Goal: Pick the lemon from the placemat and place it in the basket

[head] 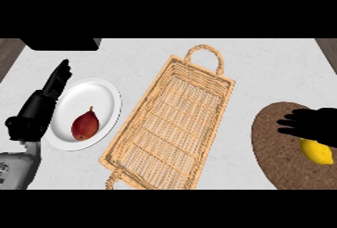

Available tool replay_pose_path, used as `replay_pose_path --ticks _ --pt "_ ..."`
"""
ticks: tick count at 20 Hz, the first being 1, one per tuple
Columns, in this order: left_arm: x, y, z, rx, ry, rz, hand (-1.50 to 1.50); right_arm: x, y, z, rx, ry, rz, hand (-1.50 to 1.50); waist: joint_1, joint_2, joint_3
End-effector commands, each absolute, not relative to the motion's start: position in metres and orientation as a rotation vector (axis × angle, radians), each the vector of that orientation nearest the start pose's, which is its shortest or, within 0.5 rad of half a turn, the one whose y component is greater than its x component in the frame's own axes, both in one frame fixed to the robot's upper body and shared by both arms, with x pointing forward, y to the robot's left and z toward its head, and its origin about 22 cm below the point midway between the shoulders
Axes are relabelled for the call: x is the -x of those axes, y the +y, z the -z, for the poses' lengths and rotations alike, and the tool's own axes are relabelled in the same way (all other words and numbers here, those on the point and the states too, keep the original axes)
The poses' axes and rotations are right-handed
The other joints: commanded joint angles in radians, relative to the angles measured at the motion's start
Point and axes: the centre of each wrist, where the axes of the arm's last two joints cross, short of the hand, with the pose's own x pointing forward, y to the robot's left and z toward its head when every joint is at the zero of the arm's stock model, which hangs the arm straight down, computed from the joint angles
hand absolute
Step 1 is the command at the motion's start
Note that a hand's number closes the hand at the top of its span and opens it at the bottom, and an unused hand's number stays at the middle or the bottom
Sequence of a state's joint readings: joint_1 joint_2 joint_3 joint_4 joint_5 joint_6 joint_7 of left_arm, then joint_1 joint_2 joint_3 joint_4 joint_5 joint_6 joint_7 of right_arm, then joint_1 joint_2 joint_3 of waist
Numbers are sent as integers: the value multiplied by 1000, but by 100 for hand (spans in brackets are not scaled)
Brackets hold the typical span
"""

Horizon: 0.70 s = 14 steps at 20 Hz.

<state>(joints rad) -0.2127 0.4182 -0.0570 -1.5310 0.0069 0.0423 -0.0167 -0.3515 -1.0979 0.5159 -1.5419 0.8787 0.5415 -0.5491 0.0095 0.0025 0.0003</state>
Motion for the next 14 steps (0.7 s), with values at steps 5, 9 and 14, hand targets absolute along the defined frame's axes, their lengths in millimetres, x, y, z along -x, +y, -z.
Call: replay_pose_path --ticks 5,9,14 --pt "-288 294 -76 -293 -1729 380 0 -294 -363 -116 352 -913 -2269 -150 -4 -1 0" --pt "-280 289 -76 -292 -1704 387 0 -290 -355 -113 378 -931 -2267 -150 -8 -3 0" --pt "-284 298 -66 -276 -1704 380 0 -289 -362 -104 343 -912 -2259 -150 -9 -3 0"
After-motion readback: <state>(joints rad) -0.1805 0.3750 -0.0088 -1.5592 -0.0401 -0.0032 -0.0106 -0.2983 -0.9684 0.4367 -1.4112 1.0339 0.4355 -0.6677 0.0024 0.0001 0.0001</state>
